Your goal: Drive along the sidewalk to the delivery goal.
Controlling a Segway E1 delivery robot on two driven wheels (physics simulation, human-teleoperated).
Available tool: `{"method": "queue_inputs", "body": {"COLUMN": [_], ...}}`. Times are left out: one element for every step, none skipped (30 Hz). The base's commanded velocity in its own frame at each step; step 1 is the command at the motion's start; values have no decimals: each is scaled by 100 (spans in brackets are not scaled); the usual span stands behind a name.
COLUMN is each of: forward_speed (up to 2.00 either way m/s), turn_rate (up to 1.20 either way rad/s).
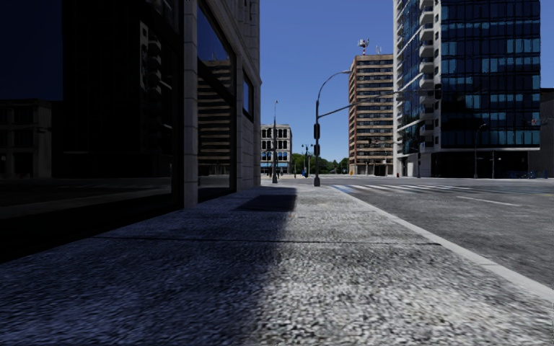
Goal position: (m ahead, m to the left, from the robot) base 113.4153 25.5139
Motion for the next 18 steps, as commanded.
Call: {"method": "queue_inputs", "body": {"forward_speed": [200, 200, 200, 200, 200, 200, 200, 200, 200, 200, 200, 200, 200, 200, 200, 200, 200, 200], "turn_rate": [0, 0, 0, 0, 0, 0, -11, -14, -15, -15, -14, 0, 0, 0, 0, 0, 0, 0]}}
